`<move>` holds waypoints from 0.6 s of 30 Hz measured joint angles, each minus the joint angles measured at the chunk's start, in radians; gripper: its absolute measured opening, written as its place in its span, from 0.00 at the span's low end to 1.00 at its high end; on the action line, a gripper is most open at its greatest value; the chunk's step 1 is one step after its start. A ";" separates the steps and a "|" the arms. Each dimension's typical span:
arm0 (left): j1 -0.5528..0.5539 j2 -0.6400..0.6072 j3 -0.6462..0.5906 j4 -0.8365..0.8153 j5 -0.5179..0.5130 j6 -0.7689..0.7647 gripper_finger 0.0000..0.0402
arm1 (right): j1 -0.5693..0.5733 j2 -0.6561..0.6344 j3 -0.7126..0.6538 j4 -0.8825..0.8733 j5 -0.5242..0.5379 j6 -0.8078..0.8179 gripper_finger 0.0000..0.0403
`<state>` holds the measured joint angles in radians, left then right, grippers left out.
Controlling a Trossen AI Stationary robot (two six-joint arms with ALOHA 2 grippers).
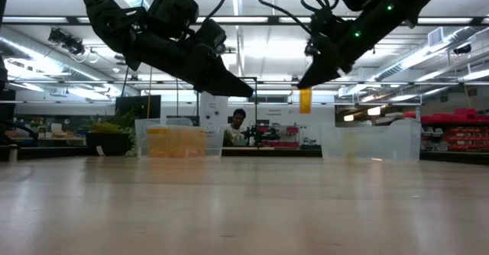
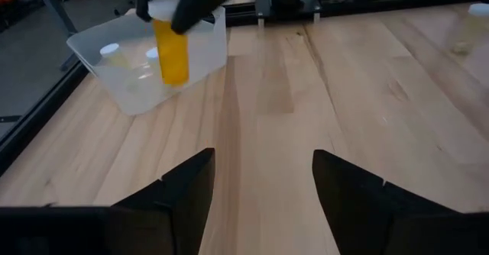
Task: Pick and place medicine bottles into bin by pill shape (circle, oval)
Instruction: Put the small orange pill bottle into the right transparent bin
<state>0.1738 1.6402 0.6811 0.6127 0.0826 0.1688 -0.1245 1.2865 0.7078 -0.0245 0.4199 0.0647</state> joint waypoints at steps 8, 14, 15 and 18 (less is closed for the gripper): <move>0.000 0.000 0.000 -0.023 0.000 0.000 0.56 | -0.110 -0.079 0.000 -0.191 0.108 0.057 0.34; 0.000 0.000 0.000 -0.040 0.000 0.000 0.56 | -0.200 -0.100 0.000 -0.276 0.134 0.093 0.34; 0.000 0.000 0.000 -0.042 0.000 0.000 0.56 | -0.214 -0.101 -0.002 -0.294 0.139 0.100 0.34; 0.000 0.000 0.000 -0.051 0.000 0.000 0.54 | -0.239 -0.118 -0.028 -0.303 0.157 0.119 0.34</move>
<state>0.1738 1.6402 0.6811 0.5614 0.0825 0.1689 -0.3636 1.1684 0.6795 -0.3275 0.5770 0.1838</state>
